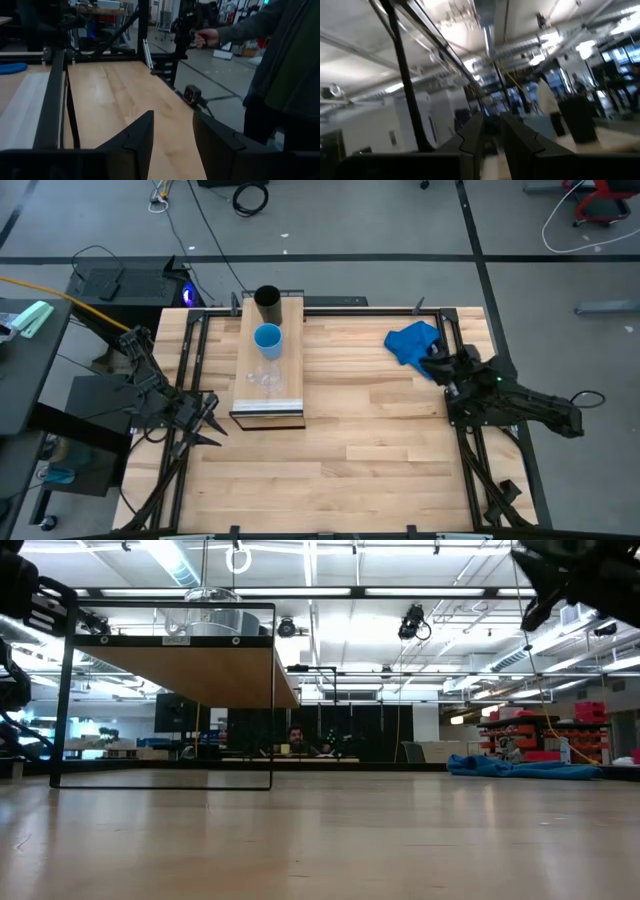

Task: Stack small to large cups/mugs on shelf
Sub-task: Return to Home Position

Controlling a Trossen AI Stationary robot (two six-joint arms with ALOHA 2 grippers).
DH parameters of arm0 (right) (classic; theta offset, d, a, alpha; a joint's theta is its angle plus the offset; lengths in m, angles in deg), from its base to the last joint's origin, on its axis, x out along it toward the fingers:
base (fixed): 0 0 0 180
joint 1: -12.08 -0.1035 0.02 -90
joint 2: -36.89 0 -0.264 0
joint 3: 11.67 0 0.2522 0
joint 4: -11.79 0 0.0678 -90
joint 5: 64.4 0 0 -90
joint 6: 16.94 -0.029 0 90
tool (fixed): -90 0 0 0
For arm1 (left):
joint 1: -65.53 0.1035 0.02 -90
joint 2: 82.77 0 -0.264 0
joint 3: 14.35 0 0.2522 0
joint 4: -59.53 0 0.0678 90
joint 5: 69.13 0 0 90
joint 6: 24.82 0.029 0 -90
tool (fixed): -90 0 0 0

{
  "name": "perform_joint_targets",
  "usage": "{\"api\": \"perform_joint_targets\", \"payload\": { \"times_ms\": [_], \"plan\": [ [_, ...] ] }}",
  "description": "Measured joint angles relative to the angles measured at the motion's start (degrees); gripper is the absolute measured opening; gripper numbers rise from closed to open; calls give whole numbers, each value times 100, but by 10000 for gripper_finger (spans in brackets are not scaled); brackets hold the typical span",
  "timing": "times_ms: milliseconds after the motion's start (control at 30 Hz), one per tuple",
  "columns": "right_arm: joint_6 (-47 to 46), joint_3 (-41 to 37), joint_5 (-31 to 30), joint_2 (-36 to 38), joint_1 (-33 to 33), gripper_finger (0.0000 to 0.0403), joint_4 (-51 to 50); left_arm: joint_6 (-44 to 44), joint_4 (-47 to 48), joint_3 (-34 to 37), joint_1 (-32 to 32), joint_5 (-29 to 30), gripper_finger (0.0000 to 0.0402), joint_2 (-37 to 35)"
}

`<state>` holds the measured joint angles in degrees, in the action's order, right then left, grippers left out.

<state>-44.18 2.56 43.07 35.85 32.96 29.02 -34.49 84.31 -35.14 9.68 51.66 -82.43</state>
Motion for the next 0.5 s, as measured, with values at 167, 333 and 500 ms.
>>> {"api": "perform_joint_targets", "payload": {
  "times_ms": [167,333,500],
  "plan": [
    [342,0,-26,-2,0,75,-1004,-12,313,0,2,0,152,1],
    [438,0,-28,-3,0,75,-1795,-16,568,0,2,-1,152,3],
    [689,0,-32,-4,0,75,-2357,-14,561,0,2,-1,145,3]
  ]
}}
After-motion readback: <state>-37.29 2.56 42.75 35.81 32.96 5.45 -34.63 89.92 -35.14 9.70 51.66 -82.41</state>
